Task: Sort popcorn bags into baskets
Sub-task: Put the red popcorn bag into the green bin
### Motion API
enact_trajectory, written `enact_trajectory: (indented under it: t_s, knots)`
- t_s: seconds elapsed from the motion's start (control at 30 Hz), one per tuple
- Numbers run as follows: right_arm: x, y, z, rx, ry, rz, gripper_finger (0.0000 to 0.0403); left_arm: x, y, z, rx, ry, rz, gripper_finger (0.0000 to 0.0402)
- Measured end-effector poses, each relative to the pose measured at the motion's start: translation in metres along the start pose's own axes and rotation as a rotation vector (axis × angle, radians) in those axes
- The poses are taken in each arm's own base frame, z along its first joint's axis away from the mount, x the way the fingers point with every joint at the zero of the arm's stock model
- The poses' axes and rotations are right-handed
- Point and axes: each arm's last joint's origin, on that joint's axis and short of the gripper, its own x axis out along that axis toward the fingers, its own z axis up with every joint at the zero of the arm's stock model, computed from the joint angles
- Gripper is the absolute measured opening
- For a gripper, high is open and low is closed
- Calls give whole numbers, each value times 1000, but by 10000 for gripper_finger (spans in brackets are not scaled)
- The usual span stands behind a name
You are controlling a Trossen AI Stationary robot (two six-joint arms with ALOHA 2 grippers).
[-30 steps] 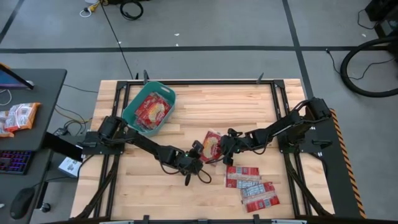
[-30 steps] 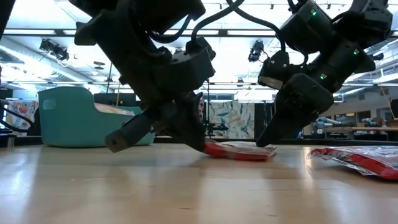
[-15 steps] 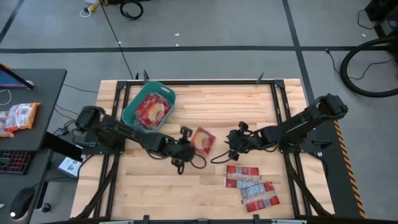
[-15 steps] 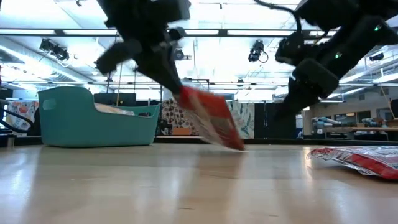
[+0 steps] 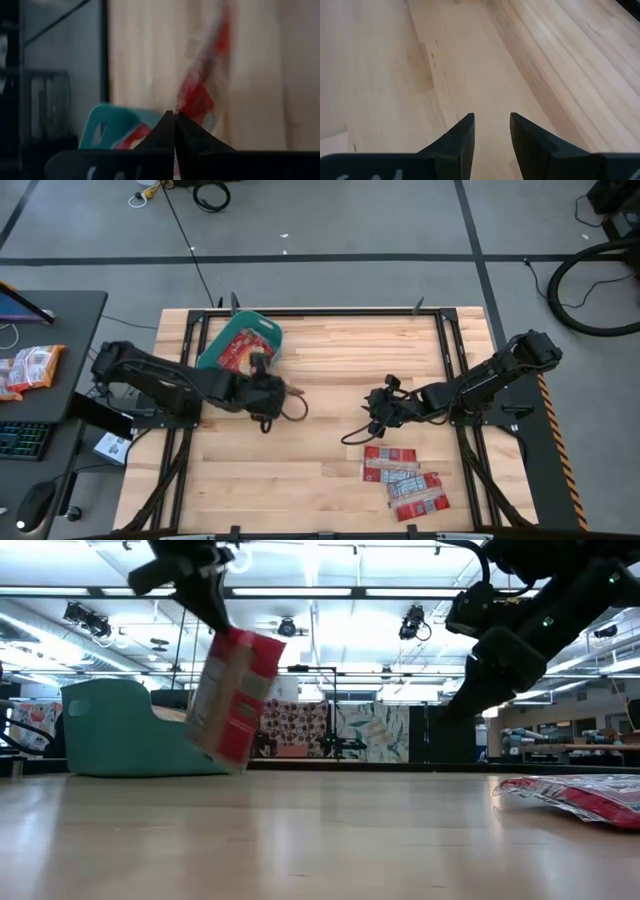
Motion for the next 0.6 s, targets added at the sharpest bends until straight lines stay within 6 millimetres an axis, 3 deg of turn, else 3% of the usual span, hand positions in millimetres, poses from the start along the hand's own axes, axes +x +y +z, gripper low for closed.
enact_trajectory:
  t_s: [0.17,0.4,0.6]
  knots:
    - [0,1,1,3,-11,5,130,-15,25,-5,-59,46,70,1]
    - [0,1,1,0,-10,5,130,-31,57,-11,8,65,173,1]
    - [0,1,2,4,-17,8,130,-28,82,-24,104,131,218,1]
